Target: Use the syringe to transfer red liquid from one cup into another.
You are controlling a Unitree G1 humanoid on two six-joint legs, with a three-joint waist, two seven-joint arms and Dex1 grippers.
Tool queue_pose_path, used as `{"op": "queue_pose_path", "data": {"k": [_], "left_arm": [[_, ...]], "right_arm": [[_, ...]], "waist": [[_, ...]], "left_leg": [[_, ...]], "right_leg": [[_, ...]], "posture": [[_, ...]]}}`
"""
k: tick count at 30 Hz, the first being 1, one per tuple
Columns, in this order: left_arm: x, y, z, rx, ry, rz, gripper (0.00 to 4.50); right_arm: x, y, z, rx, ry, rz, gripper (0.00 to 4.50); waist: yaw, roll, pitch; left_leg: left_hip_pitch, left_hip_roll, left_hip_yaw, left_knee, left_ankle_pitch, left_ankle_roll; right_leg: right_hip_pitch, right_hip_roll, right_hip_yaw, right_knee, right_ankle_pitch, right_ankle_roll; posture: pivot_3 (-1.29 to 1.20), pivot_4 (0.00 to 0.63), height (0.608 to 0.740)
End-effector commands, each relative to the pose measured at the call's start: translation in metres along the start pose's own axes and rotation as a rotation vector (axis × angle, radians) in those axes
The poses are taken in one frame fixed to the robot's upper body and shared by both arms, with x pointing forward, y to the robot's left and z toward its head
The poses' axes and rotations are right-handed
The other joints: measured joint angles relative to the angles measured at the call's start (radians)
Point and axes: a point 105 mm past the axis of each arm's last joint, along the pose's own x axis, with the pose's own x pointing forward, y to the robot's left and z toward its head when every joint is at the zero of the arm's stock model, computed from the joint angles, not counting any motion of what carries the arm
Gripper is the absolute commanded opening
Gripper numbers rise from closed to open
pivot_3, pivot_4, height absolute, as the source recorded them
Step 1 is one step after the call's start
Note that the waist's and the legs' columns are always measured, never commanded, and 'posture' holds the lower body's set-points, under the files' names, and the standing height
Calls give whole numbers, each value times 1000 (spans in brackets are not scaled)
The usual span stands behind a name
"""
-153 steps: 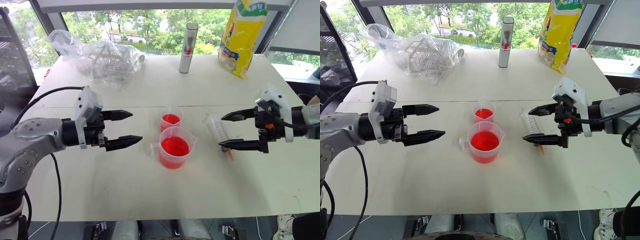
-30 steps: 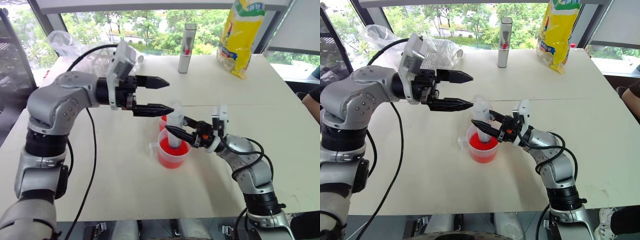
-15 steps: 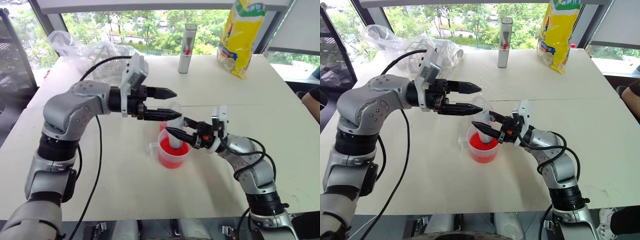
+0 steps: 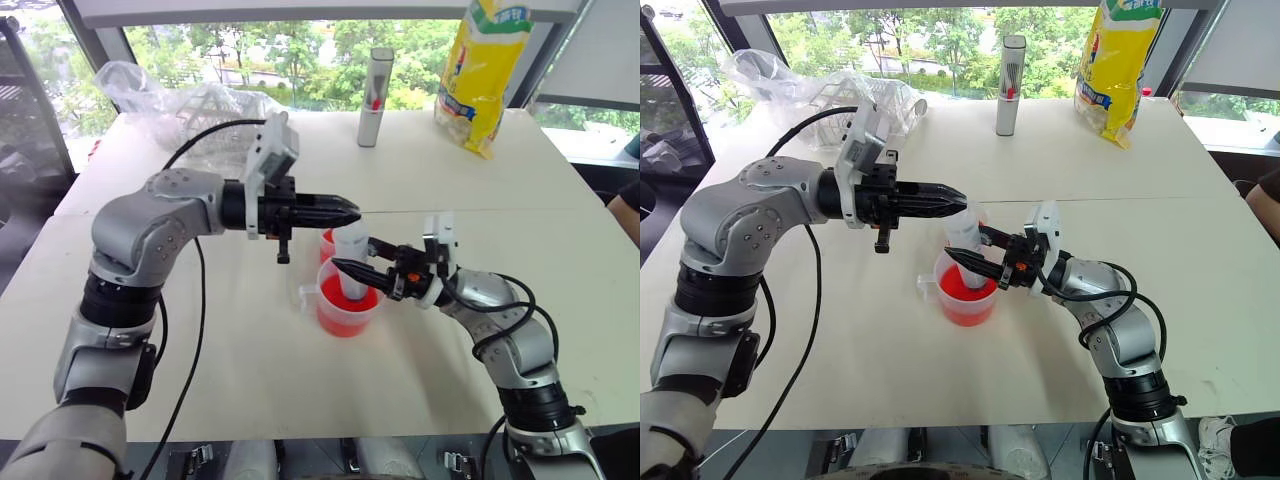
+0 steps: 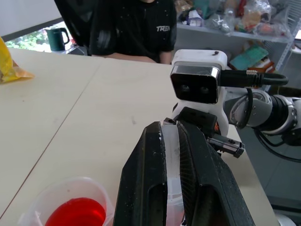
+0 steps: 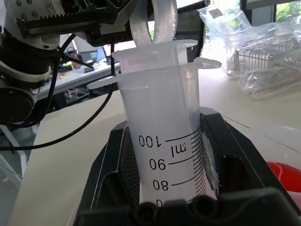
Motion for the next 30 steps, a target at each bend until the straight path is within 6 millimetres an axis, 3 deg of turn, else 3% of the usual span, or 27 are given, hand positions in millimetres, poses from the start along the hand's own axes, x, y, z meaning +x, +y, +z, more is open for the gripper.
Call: {"op": "queue_pose_path", "data": {"k": [1, 13, 30], "left_arm": [[-4, 0, 12, 39, -10, 7, 60], [-15, 10, 40, 113, -41, 56, 60], [-24, 19, 53, 152, -52, 105, 60]], "right_arm": [[1, 9, 15, -28, -36, 47, 1396], [1, 21, 8, 42, -8, 98, 1396], [2, 24, -4, 83, 20, 122, 1396]], "waist": [[0, 0, 0], [-1, 0, 0], [0, 0, 0]], "left_leg": [[0, 0, 0, 0, 0, 0], [0, 0, 0, 0, 0, 0], [0, 0, 0, 0, 0, 0]], "right_leg": [[0, 0, 0, 0, 0, 0], [0, 0, 0, 0, 0, 0], [0, 0, 0, 0, 0, 0]], "posture": [[0, 150, 740], [0, 150, 740], [0, 150, 740]]}}
